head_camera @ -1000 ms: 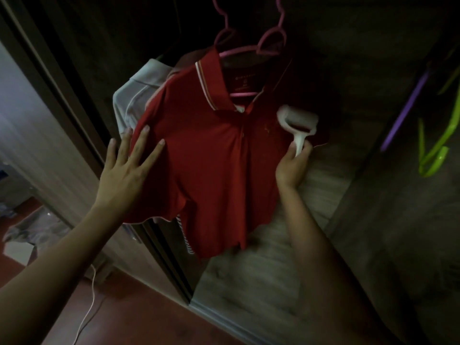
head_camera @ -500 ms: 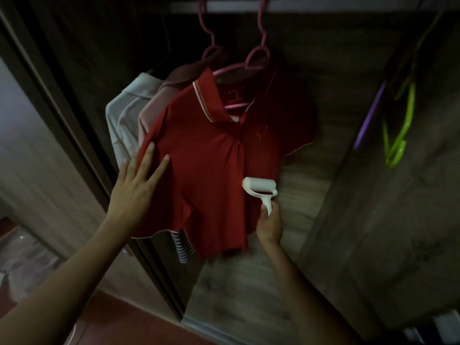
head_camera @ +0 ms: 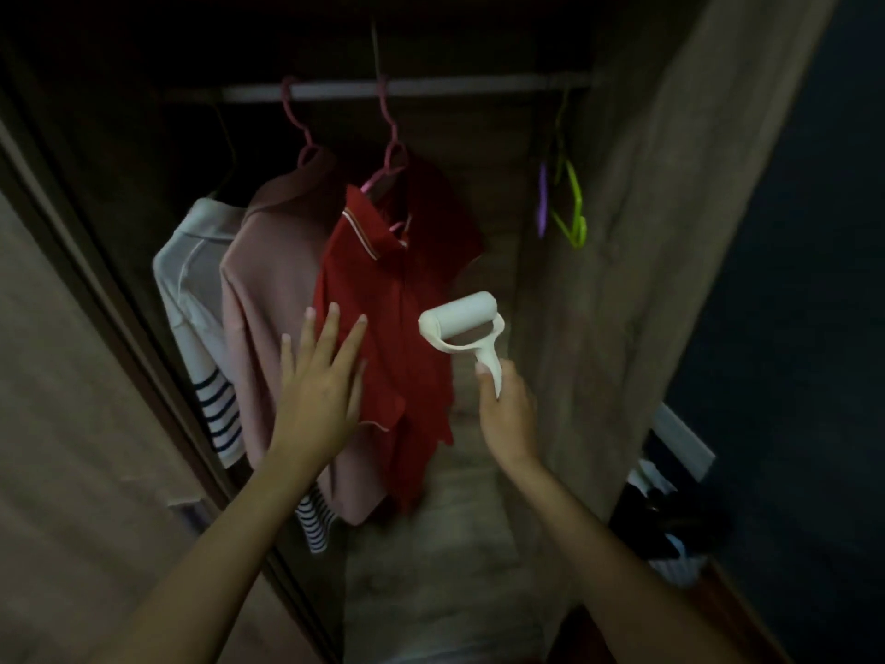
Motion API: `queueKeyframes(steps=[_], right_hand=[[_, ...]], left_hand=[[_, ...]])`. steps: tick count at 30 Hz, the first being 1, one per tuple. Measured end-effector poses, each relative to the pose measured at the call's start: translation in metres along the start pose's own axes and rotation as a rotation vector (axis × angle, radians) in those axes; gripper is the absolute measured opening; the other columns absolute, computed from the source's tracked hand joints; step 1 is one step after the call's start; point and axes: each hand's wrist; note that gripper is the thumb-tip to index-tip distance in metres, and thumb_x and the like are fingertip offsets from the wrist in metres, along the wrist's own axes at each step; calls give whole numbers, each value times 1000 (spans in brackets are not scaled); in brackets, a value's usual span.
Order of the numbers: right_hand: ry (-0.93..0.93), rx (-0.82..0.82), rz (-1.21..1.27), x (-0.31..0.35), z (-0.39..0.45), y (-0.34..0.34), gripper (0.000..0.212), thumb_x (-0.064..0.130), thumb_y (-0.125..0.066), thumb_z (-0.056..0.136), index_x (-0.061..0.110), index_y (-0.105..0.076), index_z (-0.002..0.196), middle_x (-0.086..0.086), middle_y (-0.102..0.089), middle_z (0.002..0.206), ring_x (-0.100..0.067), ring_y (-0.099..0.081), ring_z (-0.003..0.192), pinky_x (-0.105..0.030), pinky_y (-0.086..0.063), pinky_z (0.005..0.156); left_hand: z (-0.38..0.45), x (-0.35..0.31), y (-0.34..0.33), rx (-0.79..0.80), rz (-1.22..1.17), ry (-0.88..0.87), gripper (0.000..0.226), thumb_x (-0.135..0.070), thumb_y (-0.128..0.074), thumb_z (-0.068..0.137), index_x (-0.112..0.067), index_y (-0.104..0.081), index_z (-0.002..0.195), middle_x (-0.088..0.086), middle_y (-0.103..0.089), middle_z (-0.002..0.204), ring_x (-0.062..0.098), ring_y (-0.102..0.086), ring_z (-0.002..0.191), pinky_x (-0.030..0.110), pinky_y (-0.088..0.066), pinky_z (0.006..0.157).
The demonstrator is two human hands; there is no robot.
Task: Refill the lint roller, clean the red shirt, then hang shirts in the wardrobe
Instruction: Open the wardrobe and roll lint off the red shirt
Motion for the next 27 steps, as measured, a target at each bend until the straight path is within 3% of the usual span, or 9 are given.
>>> queueKeyframes(steps=[3,8,15,20,27], right_hand=[[-21,-57,-7,12,-39,35,30,40,-39,102,17,-56,110,6,-61,86,-9,-59,77,-28,-45,67],[-53,-177,-174,13,-98,105,22,42,-37,102,23,-48,96,12,-52,70,-5,-53,64,-27,-40,57],[-245,-362,-394,-12,-198,219,27,42,-36,102,19,-47,95,1,-62,79,-18,-60,71,-35,-44,61],[-424,-471,-499,-38,-274,302,28,45,-34,101,21,-45,93,4,-58,74,-17,-57,67,-31,-35,59],[-692,-578,-571,-103,-397,406,33,51,-39,97,18,-46,95,-1,-64,85,-23,-61,76,-35,-44,61]], left_hand=[[-12,-25,1,-8,-97,-47,53,-31,-31,96,-20,-34,148,12,-30,155,33,-24,144,59,-25,111],[-36,-78,-10,34,-277,-119,53,-32,-33,95,-20,-36,147,13,-30,155,32,-30,141,56,-24,111],[-85,-200,-20,153,-450,-363,51,-25,-47,98,-18,-36,147,13,-28,156,32,-31,142,58,-23,112],[-132,-294,-21,256,-569,-497,52,-25,-44,99,-19,-31,149,12,-23,158,30,-26,144,57,-18,113],[-230,-422,-39,434,-617,-613,53,-29,-41,100,-18,-28,150,13,-19,159,29,-22,145,54,-16,115]])
Point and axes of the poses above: each hand's wrist, its own z-axis towards the middle knuckle, its own y-axis out of the back of the hand, x = y × z
